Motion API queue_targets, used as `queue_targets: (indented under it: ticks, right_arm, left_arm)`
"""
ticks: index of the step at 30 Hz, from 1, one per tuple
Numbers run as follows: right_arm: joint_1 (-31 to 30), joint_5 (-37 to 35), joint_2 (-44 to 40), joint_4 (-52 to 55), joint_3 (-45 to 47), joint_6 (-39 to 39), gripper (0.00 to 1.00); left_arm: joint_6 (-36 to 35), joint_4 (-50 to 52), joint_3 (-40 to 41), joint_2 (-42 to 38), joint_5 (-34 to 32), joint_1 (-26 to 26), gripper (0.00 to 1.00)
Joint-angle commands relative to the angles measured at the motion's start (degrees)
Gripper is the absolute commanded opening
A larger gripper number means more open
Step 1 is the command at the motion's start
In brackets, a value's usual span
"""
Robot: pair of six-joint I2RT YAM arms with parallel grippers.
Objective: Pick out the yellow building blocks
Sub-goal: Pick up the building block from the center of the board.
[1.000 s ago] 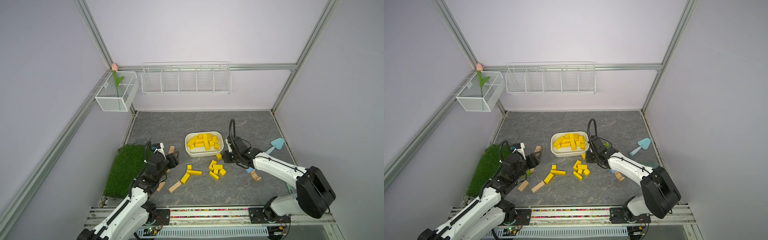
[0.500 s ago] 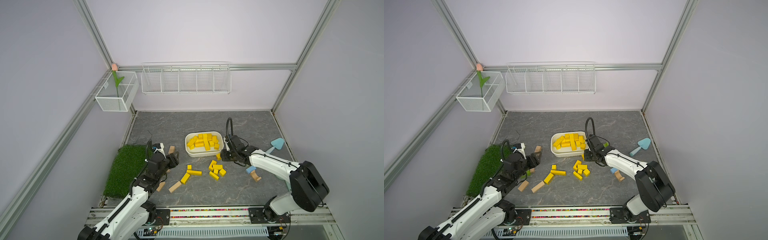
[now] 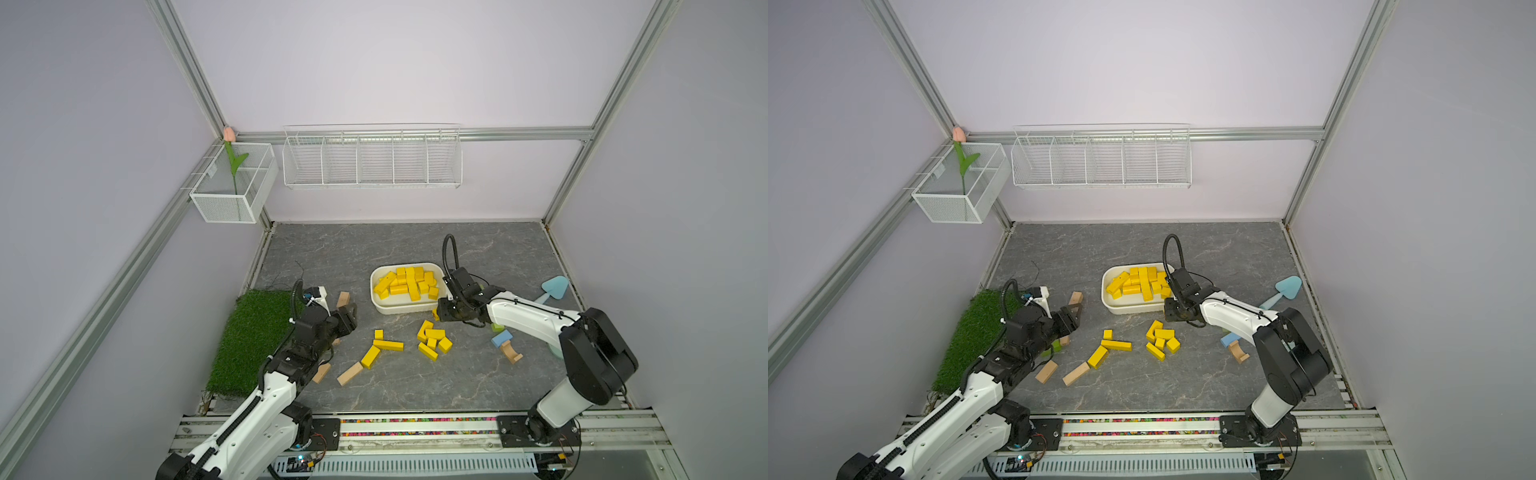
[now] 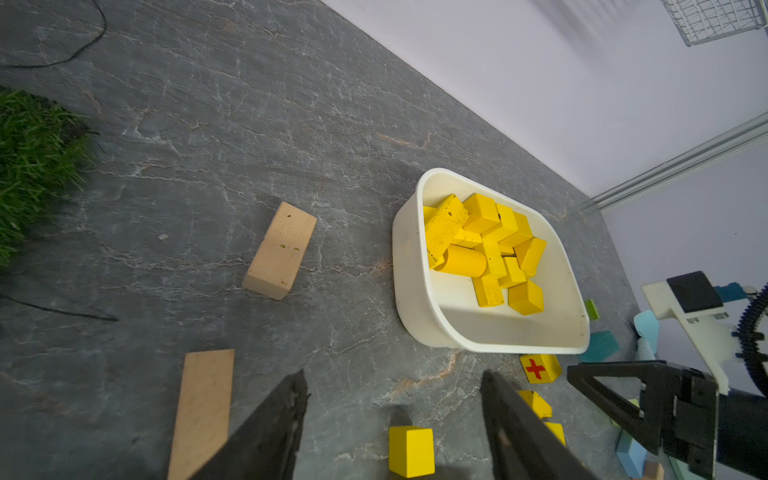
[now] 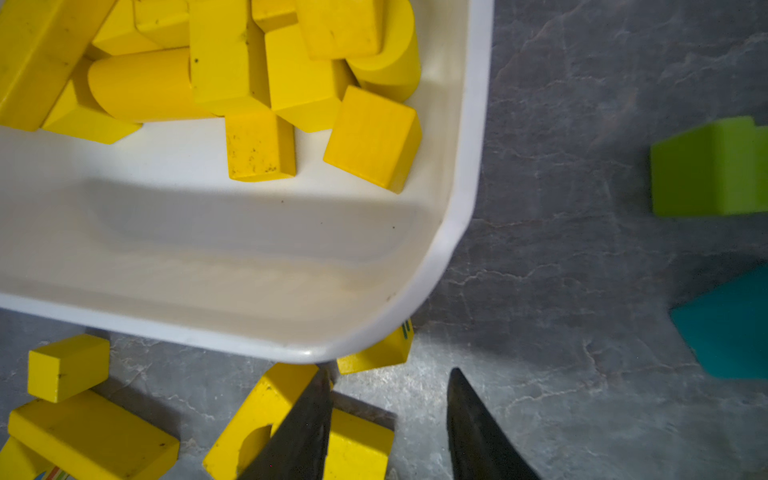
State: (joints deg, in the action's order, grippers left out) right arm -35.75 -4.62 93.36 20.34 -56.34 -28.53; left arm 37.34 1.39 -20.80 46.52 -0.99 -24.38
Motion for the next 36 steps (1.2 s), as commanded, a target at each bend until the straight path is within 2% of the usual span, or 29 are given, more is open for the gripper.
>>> queue_targets:
  ticks: [1,21,36]
  right_arm:
    - [-0.61,0.15,1.25,2.22,-1.92,-0.03,0.47]
    - [-2.09,-1.78,8.91,8.66,-8.95,0.32,0.46]
    - [-2.73,-2.67,11.41,10.86,-11.43,0.32,0.32]
  left_arm:
    - [0.8,-0.75,-1.49,0.22,0.32,0.42,0.68]
    - [1.07,-0.86,-1.2,0.15,0.65,0.91,0.69]
    - [1.21,-0.87,-0.96,-0.27,0.95,1.27,0.69]
